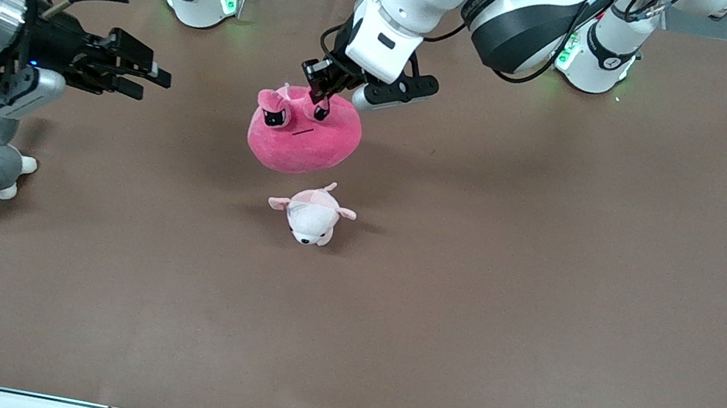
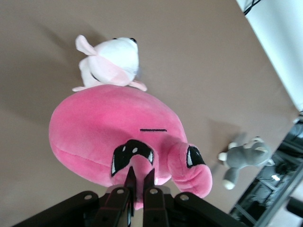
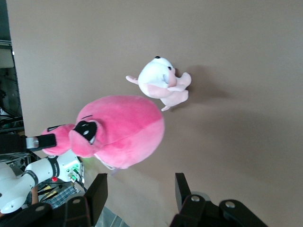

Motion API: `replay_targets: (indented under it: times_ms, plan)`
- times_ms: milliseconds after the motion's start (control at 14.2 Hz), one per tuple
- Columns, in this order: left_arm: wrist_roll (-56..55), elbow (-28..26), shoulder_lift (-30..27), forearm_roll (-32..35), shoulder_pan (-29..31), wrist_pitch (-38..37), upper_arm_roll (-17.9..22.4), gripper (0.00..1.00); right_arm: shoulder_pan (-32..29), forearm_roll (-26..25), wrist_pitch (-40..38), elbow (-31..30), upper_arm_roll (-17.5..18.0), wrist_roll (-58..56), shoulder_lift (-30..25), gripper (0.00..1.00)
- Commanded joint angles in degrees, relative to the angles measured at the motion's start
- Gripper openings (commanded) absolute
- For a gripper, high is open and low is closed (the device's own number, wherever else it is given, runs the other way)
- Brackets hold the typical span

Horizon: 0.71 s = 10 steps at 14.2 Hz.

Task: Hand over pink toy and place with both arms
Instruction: 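Hold the pink plush up while the right gripper reaches toward it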

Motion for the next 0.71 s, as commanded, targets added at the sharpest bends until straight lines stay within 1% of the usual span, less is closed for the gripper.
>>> replay_targets:
  times_ms: [0, 212, 282, 635]
  plan:
    - [-3.4, 2.1, 1.9, -0.5, -1.8, 2.6, 0.5, 0.00, 3.0, 1.8, 1.1, 0.1, -0.4, 0.1, 1.9, 0.66]
    - [-4.7, 2.4, 2.6, -0.5, -2.7, 3.4, 0.5, 0.00, 6.0, 3.0, 2.9, 0.0, -0.5, 0.2, 2.8, 0.66]
    - [-5.1, 2.6, 3.3, -0.5, -2.8, 3.9, 0.5, 0.00, 6.1, 3.9, 3.2, -0.4, -0.5, 0.2, 3.1, 0.66]
    - [-7.0, 3.6, 4.3, -0.5, -3.6, 5.0, 0.6, 0.00, 6.5, 3.9, 4.0, -0.4, -0.5, -0.5, 4.8, 0.66]
